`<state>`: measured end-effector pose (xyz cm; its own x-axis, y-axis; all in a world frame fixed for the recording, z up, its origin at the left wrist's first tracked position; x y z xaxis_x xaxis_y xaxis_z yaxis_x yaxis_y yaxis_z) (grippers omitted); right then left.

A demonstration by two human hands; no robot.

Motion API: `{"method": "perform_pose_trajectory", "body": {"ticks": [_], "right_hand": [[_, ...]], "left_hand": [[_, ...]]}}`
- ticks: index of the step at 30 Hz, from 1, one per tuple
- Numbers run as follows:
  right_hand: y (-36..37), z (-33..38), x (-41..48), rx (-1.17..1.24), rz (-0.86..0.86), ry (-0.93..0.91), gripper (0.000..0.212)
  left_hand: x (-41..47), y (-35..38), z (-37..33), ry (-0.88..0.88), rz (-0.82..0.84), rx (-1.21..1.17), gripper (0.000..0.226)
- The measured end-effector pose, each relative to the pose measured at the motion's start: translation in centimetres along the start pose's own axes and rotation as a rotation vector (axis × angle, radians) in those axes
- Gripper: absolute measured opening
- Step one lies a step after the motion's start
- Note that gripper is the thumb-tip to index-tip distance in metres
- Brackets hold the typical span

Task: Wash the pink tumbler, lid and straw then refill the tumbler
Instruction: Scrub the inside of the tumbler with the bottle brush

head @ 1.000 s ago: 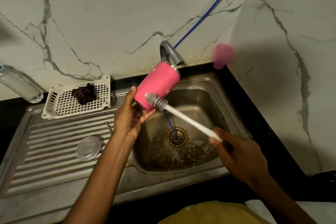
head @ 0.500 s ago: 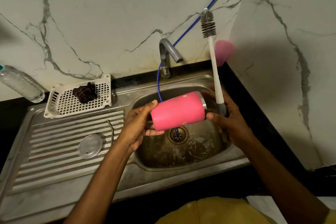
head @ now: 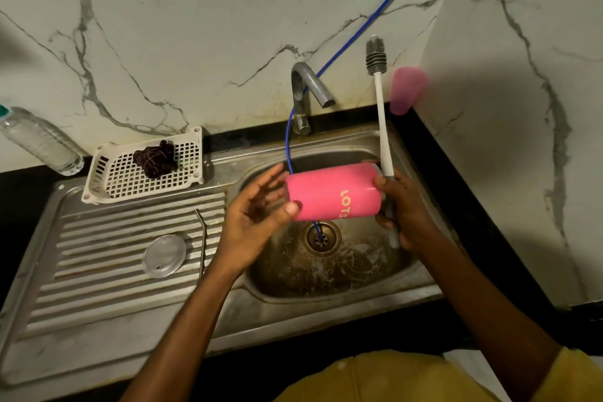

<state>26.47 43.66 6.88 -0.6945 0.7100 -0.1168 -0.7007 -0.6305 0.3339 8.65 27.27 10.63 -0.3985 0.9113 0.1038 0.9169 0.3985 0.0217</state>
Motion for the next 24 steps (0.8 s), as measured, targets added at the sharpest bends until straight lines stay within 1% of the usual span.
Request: {"method": "perform_pose_trajectory", "body": {"ticks": [3, 5, 7, 9, 12, 14, 15, 16, 18, 19, 22, 24], "right_hand": [[-0.3, -0.9, 0.1, 0.047, -0.08, 0.09, 0.061], [-0.3, -1.6, 0.1, 0.058, -0.097, 0.15, 0.055], [-0.2, -1.8, 0.0, 0.04, -0.088, 0.176, 0.048], [-0.2, -1.6, 0.0, -0.003, -0.088, 0.179, 0.051], [-0.3, -1.6, 0.0, -0.034, -0.11, 0.2, 0.054], [-0.3, -1.3, -0.2, -0.051, -0.111, 0.205, 0.062], [-0.2, -1.1, -0.3, -0.071, -0.107, 0.206, 0.06], [-0.1, -0.8, -0.4, -0.101, -0.105, 0.205, 0.053], [-0.1, 0.3, -0.8, -0.227, -0.128, 0.177, 0.038], [-0.3, 1.2, -1.1, -0.325, -0.156, 0.132, 0.035], [-1.1, 4.0, -2.5, -0.615, -0.256, -0.049, 0.026], [-0.9, 5.0, -4.0, -0.723, -0.241, -0.103, 0.025]], "left_hand": [[-0.1, 0.9, -1.3, 0.167, 0.128, 0.259, 0.081], [0.1, 1.2, -1.9, 0.208, 0.139, 0.361, 0.089], [0.4, 1.5, -2.6, 0.282, 0.15, 0.52, 0.087], [0.3, 2.1, -3.0, 0.357, 0.185, 0.673, 0.081], [0.1, 2.2, -3.0, 0.4, 0.182, 0.706, 0.067], [0.0, 2.1, -2.8, 0.411, 0.168, 0.707, 0.066], [0.0, 2.0, -2.7, 0.415, 0.155, 0.697, 0.066], [-0.1, 1.8, -2.7, 0.422, 0.136, 0.685, 0.066], [-0.3, 1.5, -2.8, 0.444, 0.09, 0.686, 0.065], [-0.4, 1.4, -2.8, 0.453, 0.065, 0.702, 0.066], [-0.4, 0.2, -2.5, 0.458, -0.019, 0.75, 0.067], [-0.1, -1.0, -2.4, 0.441, -0.081, 0.734, 0.065]]}}
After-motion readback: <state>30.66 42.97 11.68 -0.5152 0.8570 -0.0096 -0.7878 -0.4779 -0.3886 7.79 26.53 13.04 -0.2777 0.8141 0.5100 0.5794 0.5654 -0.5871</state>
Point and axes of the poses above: each hand's wrist, its own x-axis towards the middle knuckle, its own y-axis out of the palm, z = x × y, the point moved 9 cm from there along x, towards the middle knuckle, and after that the axes turned 7 degrees about z, right-handed, at the moved point
